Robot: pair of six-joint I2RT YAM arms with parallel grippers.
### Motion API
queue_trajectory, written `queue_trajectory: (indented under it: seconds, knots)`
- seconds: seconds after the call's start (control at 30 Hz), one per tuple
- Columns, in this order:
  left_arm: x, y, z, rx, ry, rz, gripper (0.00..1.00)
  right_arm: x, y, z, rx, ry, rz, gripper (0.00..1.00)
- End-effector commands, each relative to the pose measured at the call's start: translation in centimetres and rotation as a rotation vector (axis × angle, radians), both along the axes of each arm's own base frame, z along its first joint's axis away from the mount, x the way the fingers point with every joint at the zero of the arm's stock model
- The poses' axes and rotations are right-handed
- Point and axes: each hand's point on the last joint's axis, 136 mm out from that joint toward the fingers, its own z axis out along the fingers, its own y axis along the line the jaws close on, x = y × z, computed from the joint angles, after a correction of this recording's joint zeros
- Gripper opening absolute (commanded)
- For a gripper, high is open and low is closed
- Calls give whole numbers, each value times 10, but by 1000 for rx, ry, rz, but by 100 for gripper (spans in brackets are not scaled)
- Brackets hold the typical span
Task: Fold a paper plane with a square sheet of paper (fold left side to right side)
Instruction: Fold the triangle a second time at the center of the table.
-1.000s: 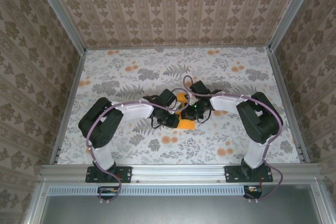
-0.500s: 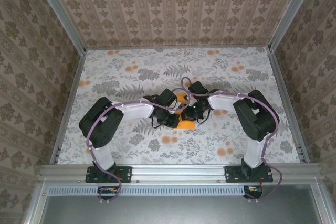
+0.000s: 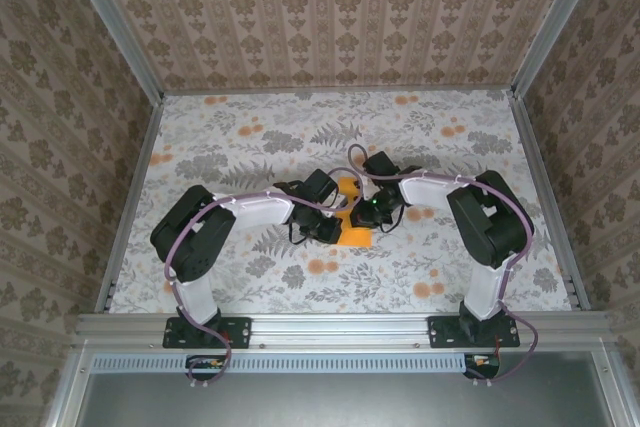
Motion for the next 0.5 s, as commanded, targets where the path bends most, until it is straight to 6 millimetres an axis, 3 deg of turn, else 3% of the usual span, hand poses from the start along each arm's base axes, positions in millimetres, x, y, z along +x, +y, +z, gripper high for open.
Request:
queue_trajectory:
  seconds: [0.0,0.47]
  knots:
    - [-16,37,-37,186,59,-3,8,8,-28,-7,-104,-9,-31,2]
    - [-15,36,-36,181,53,-1,8,31,-66,-9,-153,-4,-84,1]
